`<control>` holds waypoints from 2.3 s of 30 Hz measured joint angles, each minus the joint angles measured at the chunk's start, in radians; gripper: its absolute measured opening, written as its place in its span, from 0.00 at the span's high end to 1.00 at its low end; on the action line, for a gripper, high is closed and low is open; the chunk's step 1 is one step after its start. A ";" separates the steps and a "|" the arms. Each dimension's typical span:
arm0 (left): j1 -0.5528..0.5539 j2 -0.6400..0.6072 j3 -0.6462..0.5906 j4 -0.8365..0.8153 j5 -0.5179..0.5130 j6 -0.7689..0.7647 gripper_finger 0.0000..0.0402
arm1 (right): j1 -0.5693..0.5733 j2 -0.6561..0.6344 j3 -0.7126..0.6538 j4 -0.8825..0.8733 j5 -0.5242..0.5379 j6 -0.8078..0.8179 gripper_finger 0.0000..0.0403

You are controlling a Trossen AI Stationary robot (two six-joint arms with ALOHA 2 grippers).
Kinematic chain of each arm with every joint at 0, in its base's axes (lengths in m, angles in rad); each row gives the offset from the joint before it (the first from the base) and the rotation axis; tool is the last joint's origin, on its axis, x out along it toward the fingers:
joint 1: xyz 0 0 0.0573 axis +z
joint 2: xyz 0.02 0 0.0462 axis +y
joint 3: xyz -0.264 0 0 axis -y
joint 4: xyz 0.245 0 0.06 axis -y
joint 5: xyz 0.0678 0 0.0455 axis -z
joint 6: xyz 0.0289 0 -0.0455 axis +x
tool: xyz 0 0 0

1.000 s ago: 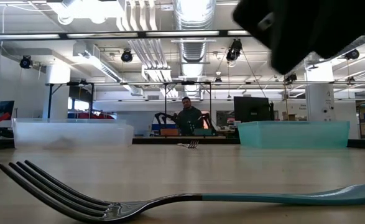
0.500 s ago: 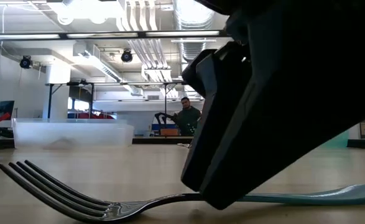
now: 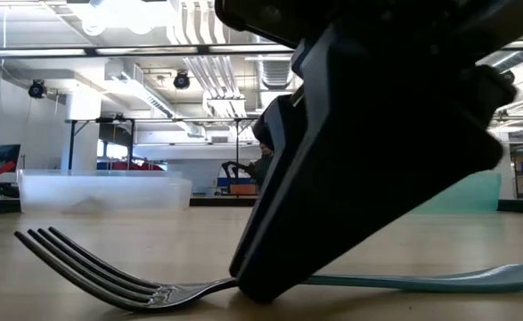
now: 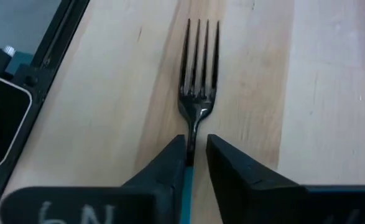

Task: Sort silverware by color (type)
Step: Put the blue fork into the orange bin, then put the orange fork into the white bin

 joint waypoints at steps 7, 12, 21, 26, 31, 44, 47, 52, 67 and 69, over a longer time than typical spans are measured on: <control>0.000 0.000 -0.001 -0.005 0.000 0.000 0.91 | -0.003 -0.009 0.000 -0.007 -0.003 0.021 0.97; -0.002 0.000 -0.001 -0.005 0.000 0.000 0.91 | -0.015 -0.060 -0.005 -0.102 -0.028 0.025 0.97; -0.002 0.000 -0.001 -0.012 0.000 -0.002 0.91 | -0.020 -0.302 -0.007 -0.351 -0.004 0.099 0.98; -0.001 0.000 -0.002 -0.023 -0.005 -0.002 0.91 | 0.036 -0.421 -0.016 -0.499 -0.009 0.197 0.98; -0.001 0.000 -0.002 -0.027 -0.005 -0.003 0.91 | 0.148 -0.479 -0.096 -0.637 0.023 0.385 0.98; -0.001 0.000 -0.002 -0.026 -0.005 -0.008 0.91 | 0.391 -0.531 -0.255 -0.628 0.032 0.663 0.98; -0.001 -0.001 -0.002 -0.025 -0.005 -0.008 0.91 | 0.405 -0.536 -0.292 -0.627 0.065 0.715 0.98; -0.001 -0.001 -0.001 -0.025 -0.005 -0.008 0.91 | 0.406 -0.536 -0.343 -0.596 0.102 0.798 0.96; -0.001 -0.001 -0.001 -0.025 -0.005 -0.008 0.91 | 0.352 -0.537 -0.203 -0.623 0.138 0.658 0.77; -0.001 -0.001 -0.002 -0.026 -0.005 -0.008 0.91 | 0.315 -0.538 -0.170 -0.627 0.256 0.614 0.77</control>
